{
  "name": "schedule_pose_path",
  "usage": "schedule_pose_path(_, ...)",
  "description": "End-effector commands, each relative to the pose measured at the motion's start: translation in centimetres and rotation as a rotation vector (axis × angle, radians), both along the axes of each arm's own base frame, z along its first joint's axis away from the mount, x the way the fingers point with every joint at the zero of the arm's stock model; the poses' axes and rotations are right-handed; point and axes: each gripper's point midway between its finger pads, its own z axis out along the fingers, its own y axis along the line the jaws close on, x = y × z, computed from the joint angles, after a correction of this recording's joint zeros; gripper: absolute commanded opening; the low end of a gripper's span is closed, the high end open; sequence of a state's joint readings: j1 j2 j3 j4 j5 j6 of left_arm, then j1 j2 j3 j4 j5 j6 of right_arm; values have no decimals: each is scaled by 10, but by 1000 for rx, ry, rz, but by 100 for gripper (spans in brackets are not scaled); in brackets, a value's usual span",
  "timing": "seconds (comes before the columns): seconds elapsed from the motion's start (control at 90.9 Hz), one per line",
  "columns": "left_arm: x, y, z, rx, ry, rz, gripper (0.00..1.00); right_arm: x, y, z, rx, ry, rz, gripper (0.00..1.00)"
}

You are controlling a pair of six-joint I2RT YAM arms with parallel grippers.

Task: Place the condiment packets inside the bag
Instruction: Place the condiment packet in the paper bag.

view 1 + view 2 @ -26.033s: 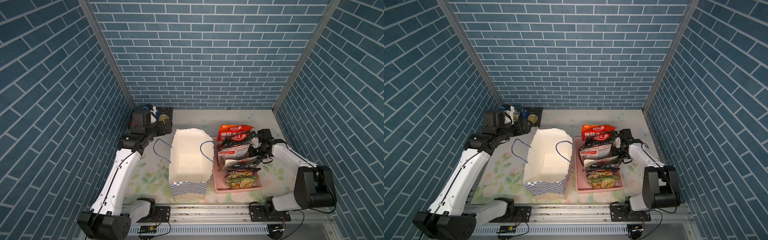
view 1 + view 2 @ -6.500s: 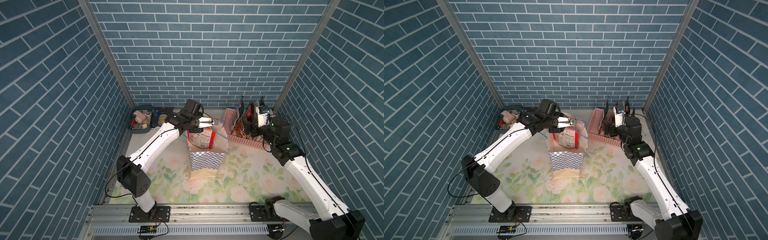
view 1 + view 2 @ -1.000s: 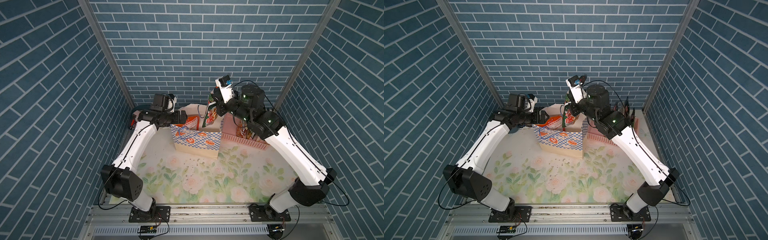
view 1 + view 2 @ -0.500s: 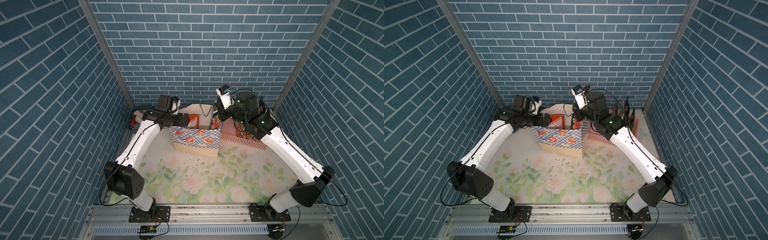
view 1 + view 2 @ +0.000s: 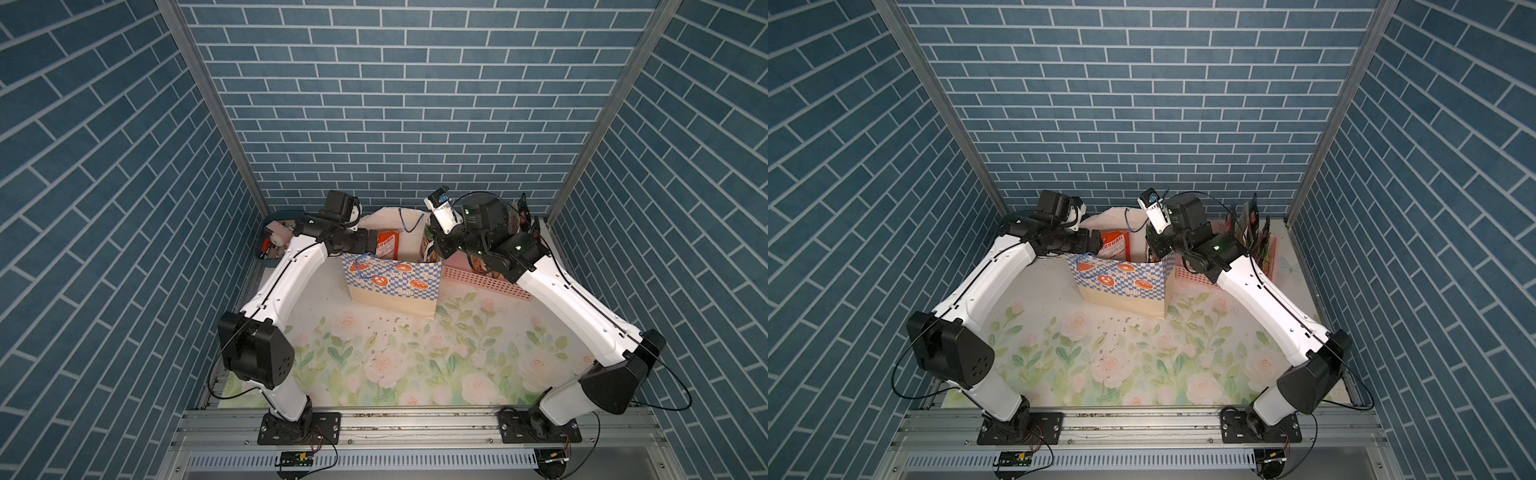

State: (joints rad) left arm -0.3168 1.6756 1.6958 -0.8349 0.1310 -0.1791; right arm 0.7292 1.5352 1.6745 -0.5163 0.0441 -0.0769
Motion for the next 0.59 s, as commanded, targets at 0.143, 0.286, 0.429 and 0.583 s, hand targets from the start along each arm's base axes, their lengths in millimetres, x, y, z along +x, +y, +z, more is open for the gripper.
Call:
schedule_pose_path(0.143,-6,-10,11,-26,-11,-3,97,0,-28,-7,62,78,-192,0)
schedule_pose_path(0.286,-7,-11,11,-27,-2,-7,88,3,-32,-23,15,109,-217,0)
schedule_pose_path(0.429,-16,-11,20,-43,0,-15,70,3,-35,-16,-3,118,-227,0)
schedule_pose_path(0.583,-32,-20,21,-107,25,-55,48,-4,-34,-10,-42,165,-195,0)
